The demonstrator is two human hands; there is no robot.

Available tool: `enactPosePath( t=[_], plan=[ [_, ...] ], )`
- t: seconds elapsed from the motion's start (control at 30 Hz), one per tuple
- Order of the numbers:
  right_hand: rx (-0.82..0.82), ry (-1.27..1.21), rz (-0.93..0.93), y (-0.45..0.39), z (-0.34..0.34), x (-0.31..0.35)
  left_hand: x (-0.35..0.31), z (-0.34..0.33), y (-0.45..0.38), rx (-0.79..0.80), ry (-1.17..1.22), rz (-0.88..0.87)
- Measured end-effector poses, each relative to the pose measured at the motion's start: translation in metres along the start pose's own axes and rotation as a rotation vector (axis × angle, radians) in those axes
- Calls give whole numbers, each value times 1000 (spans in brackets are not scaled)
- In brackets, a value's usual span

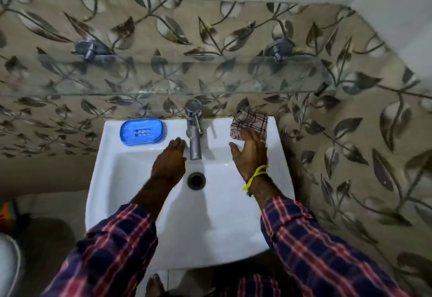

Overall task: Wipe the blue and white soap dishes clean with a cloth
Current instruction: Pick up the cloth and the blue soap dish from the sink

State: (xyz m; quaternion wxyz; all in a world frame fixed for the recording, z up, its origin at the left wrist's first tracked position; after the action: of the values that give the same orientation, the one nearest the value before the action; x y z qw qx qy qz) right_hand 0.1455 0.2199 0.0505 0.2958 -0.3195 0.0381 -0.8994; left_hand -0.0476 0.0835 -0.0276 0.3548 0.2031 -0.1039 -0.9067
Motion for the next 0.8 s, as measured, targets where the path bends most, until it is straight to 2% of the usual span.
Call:
enactPosePath(
  t=[0.17,0.37,0.5,0.6,0.7,0.8],
  plan=[
    [388,294,18,-30,-54,-26,12,-5,-10,31,25,-22],
    [472,322,34,-24,-73,-38,14,-7,-11,-21,55,-25],
    [364,387,101,-16,-58,-24,16,-5,-8,0,74,-40],
    [129,265,85,-20,-26,2,12,1,-2,52,74,-65],
    [80,201,-121,-21,-8,1,6,7,3,152,76,-107],
    [-21,-10,-364,2,0,-7,6,15,7,247,75,-162]
  ],
)
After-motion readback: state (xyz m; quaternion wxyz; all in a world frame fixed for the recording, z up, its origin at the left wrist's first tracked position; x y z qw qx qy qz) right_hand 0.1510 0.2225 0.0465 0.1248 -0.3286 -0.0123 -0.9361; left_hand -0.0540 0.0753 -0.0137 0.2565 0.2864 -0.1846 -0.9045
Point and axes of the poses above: each hand's wrist, its own y-axis away from the middle knuckle, its own z-axis out of the back of the hand, x = y × z, the point moved 10 cm from there along -y, towards the middle knuckle, and after that the axes turned 10 degrees about z, right-handed, at the moved point
